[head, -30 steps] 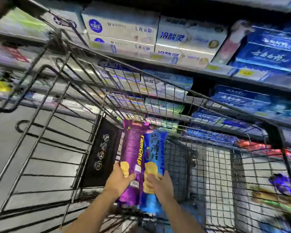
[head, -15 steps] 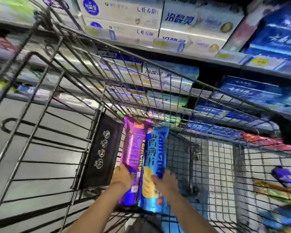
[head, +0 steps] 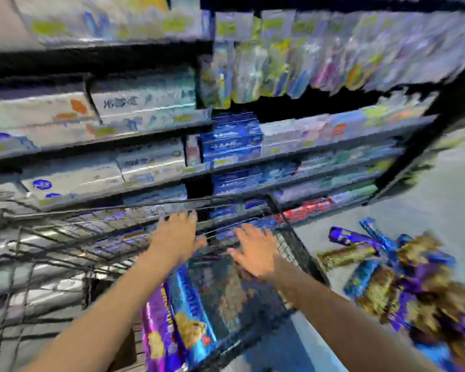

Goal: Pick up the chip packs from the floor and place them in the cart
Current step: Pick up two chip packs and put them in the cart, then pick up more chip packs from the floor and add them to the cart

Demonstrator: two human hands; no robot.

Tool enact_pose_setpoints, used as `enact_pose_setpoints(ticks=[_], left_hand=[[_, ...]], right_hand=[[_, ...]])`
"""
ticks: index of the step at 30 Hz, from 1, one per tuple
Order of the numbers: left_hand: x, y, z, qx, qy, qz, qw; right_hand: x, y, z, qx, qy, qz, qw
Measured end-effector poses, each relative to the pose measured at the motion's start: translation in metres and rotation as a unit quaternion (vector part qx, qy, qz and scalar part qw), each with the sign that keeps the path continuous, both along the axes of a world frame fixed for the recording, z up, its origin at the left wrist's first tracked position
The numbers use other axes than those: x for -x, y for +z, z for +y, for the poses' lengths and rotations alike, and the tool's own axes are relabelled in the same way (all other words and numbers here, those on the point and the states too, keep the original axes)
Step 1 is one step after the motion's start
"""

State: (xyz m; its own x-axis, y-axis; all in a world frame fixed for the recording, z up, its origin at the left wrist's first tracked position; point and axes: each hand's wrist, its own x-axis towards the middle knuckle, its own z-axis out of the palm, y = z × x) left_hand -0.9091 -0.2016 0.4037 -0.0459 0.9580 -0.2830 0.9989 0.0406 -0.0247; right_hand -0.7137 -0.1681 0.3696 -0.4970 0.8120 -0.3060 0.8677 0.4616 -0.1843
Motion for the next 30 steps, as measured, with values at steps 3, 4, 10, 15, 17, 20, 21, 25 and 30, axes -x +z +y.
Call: enact_pose_setpoints(ticks=[3, 4, 10, 15, 17, 20, 21, 25, 30], left_hand=[[-0.067, 0.039, 0.034, -0.049, -0.110, 0.001, 0.993], [-0.093, 0.050, 0.044, -0.061, -0.145, -0.004, 0.988], [-0.278, 0.082, 0.084, -0.082, -0.291, -0.022, 0.953], [-0.445, 0.066, 0.112, -0.058, -0.371, -0.031, 0.926], [-0.509, 0.052, 0.122, -0.032, -0.391, -0.044, 0.919], [-0.594, 0.024, 0.136, -0.002, -0.406, -0.053, 0.912], [-0.618, 0.015, 0.140, 0.015, -0.405, -0.060, 0.912], [-0.691, -0.025, 0.155, 0.069, -0.390, -0.061, 0.916], [-0.741, -0.104, 0.186, 0.127, -0.378, -0.026, 0.917]], right_hand=[[-0.071, 0.037, 0.008, -0.059, -0.071, 0.013, 0.996], [-0.098, 0.048, 0.007, -0.073, -0.101, 0.022, 0.992], [-0.284, 0.070, -0.004, -0.086, -0.307, 0.038, 0.947], [-0.446, 0.058, -0.018, -0.066, -0.419, 0.011, 0.906], [-0.508, 0.047, -0.023, -0.056, -0.446, -0.002, 0.893], [-0.591, 0.024, -0.024, -0.040, -0.479, -0.019, 0.877], [-0.614, 0.015, -0.025, -0.033, -0.492, -0.020, 0.870], [-0.681, -0.026, -0.022, 0.019, -0.532, -0.015, 0.846], [-0.723, -0.113, -0.002, 0.124, -0.549, -0.002, 0.827]])
